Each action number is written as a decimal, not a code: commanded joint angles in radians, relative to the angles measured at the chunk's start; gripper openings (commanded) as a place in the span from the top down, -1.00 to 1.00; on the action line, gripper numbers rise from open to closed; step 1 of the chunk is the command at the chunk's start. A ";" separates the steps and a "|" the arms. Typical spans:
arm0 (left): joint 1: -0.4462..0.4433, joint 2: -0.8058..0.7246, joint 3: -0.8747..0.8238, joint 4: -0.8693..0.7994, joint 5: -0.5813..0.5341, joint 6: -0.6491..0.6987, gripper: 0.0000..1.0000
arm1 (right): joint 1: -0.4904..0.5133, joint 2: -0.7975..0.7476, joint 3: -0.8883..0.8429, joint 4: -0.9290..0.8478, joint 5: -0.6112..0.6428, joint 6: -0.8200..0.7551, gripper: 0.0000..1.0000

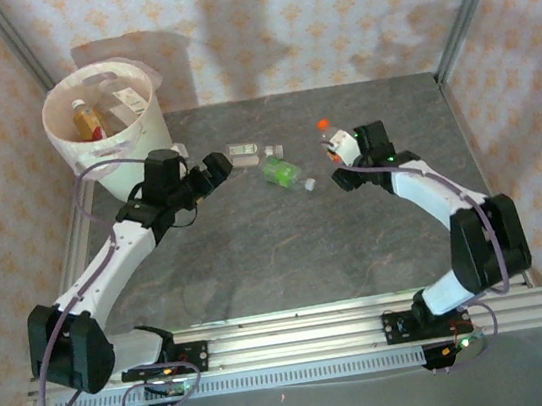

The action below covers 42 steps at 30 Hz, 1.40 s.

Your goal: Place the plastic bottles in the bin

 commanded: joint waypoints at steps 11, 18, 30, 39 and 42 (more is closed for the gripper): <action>-0.113 0.118 0.108 0.348 0.279 0.018 -1.00 | 0.120 -0.231 -0.091 0.161 -0.244 0.380 0.60; -0.176 0.186 0.200 0.362 0.314 0.046 -1.00 | 0.197 -0.230 -0.072 0.227 -0.436 0.455 0.55; -0.211 0.261 0.247 0.418 0.376 0.086 -0.92 | 0.260 -0.121 0.065 0.231 -0.700 0.508 0.54; -0.208 0.250 0.168 0.523 0.420 0.032 -0.58 | 0.268 -0.126 0.041 0.355 -0.558 0.578 0.49; -0.194 0.234 0.147 0.542 0.412 0.018 -0.59 | 0.267 -0.135 0.034 0.360 -0.557 0.579 0.47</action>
